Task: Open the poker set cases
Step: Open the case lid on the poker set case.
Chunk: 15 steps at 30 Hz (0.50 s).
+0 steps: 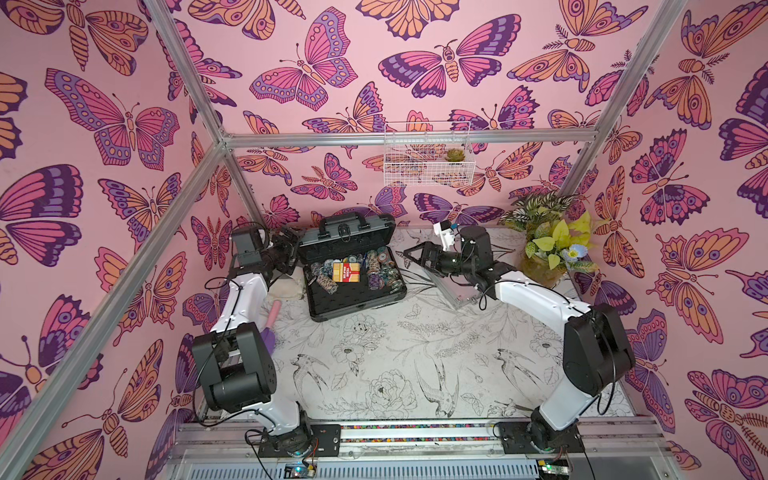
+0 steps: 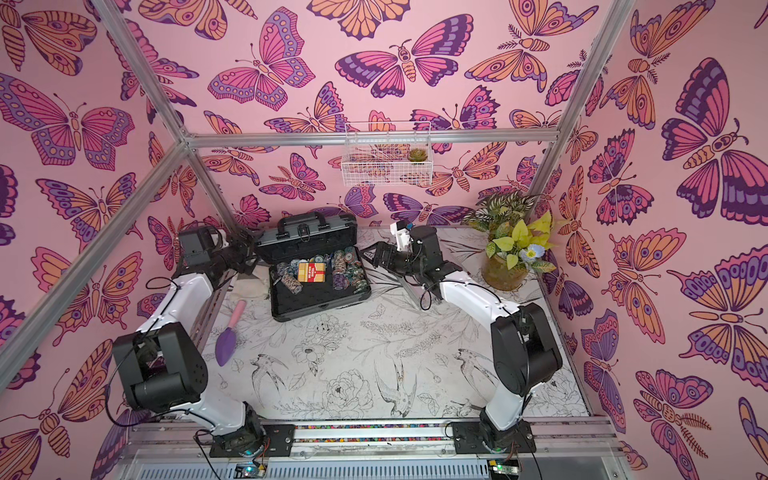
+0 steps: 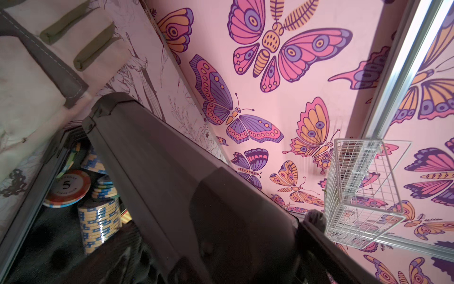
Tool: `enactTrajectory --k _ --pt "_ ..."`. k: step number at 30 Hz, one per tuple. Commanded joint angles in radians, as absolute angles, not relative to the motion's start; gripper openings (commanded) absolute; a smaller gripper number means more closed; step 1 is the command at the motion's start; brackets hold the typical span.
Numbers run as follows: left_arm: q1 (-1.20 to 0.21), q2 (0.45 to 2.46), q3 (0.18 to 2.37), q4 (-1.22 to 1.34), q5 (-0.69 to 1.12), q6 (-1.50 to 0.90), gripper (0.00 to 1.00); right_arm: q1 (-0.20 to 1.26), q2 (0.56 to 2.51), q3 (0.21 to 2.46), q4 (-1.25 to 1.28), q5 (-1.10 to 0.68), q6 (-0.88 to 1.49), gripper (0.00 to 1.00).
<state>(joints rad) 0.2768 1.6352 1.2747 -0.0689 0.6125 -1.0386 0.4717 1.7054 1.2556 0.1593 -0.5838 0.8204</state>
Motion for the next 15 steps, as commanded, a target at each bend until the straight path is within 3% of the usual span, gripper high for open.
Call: enactTrajectory --k 1,15 --pt "0.286 1.670 1.337 0.029 0.602 -1.061 0.99 0.466 1.690 1.264 0.145 -0.572 0.798 0.97" --pt "0.294 1.710 1.407 0.036 0.603 -1.059 0.99 0.456 1.700 1.275 0.108 -0.543 0.771 0.96"
